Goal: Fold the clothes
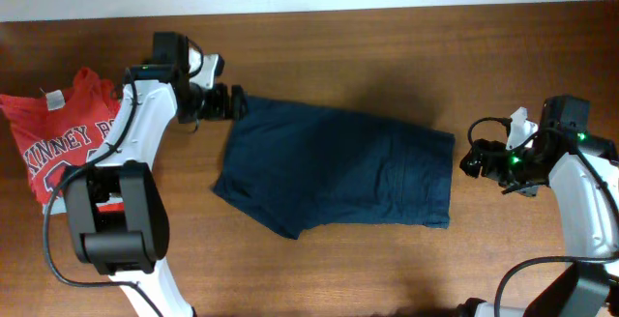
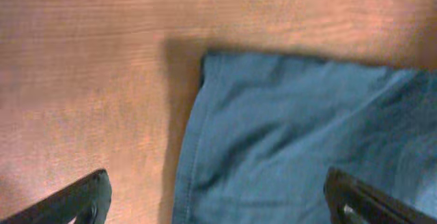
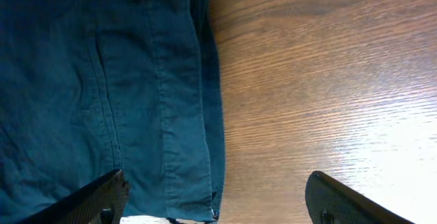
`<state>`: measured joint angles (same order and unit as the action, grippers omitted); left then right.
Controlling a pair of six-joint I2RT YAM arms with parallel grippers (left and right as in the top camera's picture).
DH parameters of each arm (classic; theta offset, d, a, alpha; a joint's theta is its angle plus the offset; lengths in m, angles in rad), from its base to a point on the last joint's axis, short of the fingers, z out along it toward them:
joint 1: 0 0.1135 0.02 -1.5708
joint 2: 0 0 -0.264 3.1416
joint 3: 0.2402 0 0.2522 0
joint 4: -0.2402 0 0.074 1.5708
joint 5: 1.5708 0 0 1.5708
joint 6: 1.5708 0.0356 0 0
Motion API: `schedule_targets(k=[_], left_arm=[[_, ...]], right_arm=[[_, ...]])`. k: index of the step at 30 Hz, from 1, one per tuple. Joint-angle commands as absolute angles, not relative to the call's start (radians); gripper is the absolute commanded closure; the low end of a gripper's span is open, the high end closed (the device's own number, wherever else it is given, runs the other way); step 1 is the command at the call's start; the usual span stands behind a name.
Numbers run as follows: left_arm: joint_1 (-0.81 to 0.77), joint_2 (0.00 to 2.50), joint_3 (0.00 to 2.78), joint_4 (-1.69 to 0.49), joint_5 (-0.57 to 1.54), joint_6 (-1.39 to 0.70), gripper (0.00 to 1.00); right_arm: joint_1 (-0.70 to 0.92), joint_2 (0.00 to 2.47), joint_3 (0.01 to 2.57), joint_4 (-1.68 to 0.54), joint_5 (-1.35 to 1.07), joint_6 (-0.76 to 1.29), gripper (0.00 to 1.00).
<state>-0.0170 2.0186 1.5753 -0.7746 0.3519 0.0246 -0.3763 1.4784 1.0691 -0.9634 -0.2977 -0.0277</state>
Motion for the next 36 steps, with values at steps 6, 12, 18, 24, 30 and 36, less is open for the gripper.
schedule_targets(k=[6,12,18,24,30,36], left_arm=[[-0.072,2.086,1.580,-0.594,0.360,0.077,0.24],[-0.076,2.148,1.580,-0.523,0.359,0.076,0.24],[-0.076,2.201,1.580,-0.470,0.360,0.076,0.24],[-0.085,2.218,1.580,-0.445,0.363,0.076,0.38],[-0.103,2.259,1.580,-0.442,0.363,0.076,0.39],[-0.103,2.272,1.581,-0.437,0.363,0.076,0.73]], right_arm=[[-0.380,1.484,1.066,-0.969,-0.319,-0.038,0.12],[-0.380,1.484,1.066,-0.980,-0.319,-0.038,0.12],[-0.380,1.484,1.066,-0.980,-0.319,-0.038,0.12],[-0.380,1.484,1.066,-0.979,-0.318,-0.038,0.13],[-0.380,1.484,1.066,-0.980,-0.318,-0.038,0.13],[-0.380,1.484,1.066,-0.979,-0.318,-0.038,0.18]])
